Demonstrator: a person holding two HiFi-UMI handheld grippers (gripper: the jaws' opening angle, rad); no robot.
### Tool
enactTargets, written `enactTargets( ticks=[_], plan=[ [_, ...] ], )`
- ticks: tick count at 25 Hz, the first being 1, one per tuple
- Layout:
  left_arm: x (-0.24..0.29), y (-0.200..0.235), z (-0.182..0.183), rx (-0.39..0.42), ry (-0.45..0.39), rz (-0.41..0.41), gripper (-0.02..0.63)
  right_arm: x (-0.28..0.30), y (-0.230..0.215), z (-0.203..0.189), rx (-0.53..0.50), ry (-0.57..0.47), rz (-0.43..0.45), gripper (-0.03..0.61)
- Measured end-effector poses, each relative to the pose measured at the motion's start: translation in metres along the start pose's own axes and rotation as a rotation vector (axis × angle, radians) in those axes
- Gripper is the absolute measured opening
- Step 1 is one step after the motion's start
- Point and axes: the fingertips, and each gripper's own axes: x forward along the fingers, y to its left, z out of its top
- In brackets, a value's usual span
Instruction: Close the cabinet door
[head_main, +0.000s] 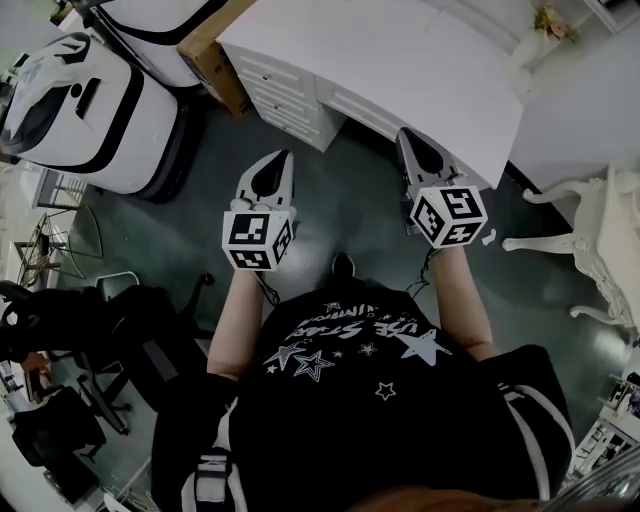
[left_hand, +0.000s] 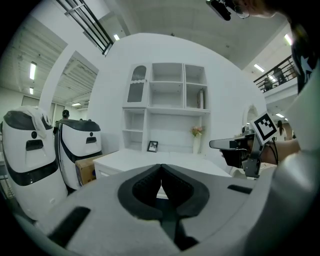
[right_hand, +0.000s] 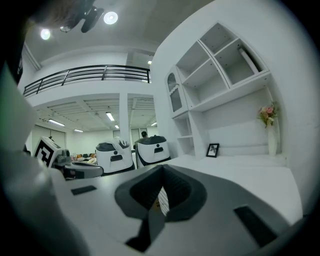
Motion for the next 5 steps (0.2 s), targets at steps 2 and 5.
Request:
enactTargets(
  ticks=[2, 5],
  plan=[
    [-0.005, -0.003, -0.002, -0.006, -0.003, -0.014, 0.009, -0.005, 0.004, -0.003, 0.001, 0.006, -0.012, 0.005],
    [-0.014, -0.005, -0.002, -0.012, -0.011, -0.033, 0.008, -0.012, 0.011, -0.007, 0.001, 0.014, -0.031, 0.005]
  ],
)
